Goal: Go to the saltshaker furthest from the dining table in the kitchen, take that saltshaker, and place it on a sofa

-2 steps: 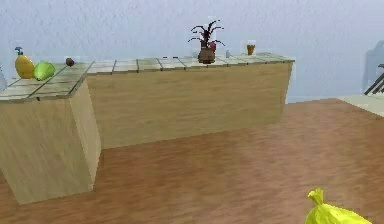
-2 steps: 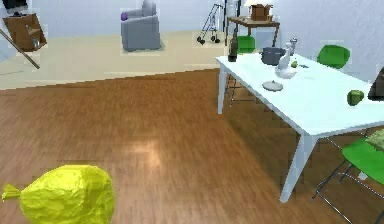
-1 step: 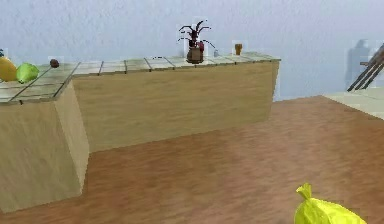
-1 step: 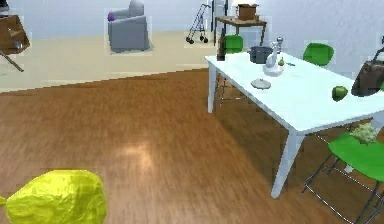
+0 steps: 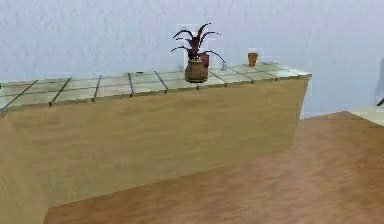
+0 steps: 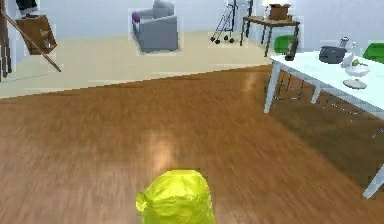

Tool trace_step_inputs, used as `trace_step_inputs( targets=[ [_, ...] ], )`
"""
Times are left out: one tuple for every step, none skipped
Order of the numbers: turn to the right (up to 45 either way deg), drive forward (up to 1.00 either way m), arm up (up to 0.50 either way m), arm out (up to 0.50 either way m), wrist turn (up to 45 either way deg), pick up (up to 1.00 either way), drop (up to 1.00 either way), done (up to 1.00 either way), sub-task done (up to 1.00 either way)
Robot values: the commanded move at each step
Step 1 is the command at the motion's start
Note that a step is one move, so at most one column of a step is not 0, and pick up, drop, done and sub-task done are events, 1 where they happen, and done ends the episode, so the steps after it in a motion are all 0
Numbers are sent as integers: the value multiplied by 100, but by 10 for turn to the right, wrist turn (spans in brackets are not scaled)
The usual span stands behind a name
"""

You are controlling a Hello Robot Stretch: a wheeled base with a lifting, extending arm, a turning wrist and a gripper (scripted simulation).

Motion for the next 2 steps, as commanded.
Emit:
trace_step_inputs(
  targets=[
    [-270, 0, 0, 0, 0, 0, 0, 0, 0],
    [0, 30, 0, 0, 0, 0, 0, 0, 0]
  ],
)
